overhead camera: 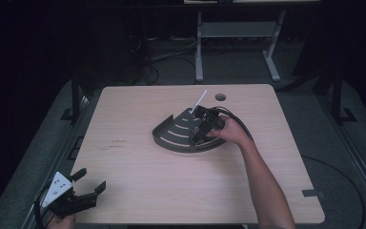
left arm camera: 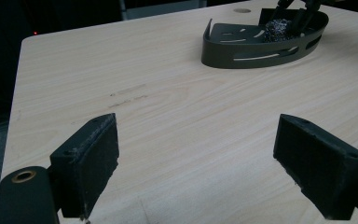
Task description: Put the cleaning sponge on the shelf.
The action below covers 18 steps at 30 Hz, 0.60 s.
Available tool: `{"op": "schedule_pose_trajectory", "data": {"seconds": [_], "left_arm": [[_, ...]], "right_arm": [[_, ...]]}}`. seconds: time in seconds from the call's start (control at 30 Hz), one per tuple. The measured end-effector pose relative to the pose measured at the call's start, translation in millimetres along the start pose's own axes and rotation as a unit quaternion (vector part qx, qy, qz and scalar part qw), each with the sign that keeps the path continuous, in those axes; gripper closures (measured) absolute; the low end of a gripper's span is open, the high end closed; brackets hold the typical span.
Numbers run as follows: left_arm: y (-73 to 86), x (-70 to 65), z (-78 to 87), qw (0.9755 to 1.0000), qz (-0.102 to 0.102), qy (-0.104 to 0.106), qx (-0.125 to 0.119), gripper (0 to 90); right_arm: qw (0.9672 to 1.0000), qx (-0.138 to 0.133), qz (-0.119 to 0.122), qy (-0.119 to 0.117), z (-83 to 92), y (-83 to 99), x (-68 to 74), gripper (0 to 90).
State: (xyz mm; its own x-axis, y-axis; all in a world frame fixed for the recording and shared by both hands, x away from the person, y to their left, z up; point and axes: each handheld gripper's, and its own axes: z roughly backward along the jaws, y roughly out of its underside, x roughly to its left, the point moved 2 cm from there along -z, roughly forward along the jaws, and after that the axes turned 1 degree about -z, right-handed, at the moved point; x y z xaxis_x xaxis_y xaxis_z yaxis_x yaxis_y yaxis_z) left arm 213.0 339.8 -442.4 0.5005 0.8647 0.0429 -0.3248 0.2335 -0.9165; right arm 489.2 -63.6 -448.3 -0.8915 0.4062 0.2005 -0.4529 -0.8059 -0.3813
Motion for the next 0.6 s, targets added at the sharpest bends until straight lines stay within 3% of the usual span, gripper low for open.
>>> {"op": "schedule_pose_trajectory", "data": {"seconds": [0.6], "left_arm": [[-1.4, -0.6, -0.8, 1.0, 0.0, -0.001, -0.002, 13.3]], "right_arm": [[0.9998, -0.021, 0.004, -0.001, 21.8, 1.5, 7.3, 25.0]]}}
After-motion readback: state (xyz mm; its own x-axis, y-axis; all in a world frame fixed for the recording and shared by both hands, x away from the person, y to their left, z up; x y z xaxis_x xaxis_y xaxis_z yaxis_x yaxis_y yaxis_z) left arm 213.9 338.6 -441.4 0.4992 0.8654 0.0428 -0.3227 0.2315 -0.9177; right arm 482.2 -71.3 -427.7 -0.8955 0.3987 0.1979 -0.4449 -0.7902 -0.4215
